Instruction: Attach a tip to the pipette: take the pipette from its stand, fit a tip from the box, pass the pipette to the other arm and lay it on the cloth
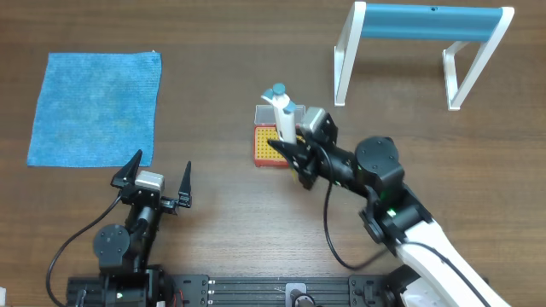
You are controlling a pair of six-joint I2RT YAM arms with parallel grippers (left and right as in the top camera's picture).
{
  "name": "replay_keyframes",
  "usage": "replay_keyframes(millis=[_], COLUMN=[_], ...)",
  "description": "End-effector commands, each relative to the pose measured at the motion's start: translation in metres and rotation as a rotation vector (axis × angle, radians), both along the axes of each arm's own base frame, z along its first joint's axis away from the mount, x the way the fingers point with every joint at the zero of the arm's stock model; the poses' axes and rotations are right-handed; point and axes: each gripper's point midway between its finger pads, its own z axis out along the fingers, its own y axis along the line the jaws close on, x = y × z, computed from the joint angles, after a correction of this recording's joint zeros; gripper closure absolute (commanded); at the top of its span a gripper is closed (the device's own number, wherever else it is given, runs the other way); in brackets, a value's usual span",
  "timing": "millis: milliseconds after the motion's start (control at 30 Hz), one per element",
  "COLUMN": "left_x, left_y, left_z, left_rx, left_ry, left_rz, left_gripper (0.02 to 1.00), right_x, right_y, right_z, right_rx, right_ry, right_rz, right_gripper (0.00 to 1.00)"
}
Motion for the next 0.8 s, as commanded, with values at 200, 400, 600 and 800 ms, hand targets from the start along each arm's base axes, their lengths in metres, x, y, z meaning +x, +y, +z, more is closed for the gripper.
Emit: replay_keyframes(millis=[200, 400, 600, 800], left_x=[-0.001, -0.001, -0.001, -0.001], left_y=[-0.001, -0.002, -0.001, -0.002], left_z=[0.0, 0.0, 0.0, 0.0], left_rx=[0.002, 0.002, 0.002, 0.002], left_ry=[0.0, 0.0, 0.0, 0.0], left_rz=[-0.007, -0.007, -0.007, -0.007], left_gripper=[0.053, 0.051, 0.053, 0.051], right_x=[-0.051, -0.054, -0.049, -0.049], right_y=[-0.013, -0.011, -0.013, -0.013], right_z=[-0.046, -0.043, -0.045, -0.045], right_rx=[-0.106, -0.049, -0.058, -0.04], right_ry=[0.342, 0.438, 0.436, 0.464], right_rz=[0.07, 0.066, 0.036, 0.027], right_gripper=[0.921, 0.921, 0.921, 0.921])
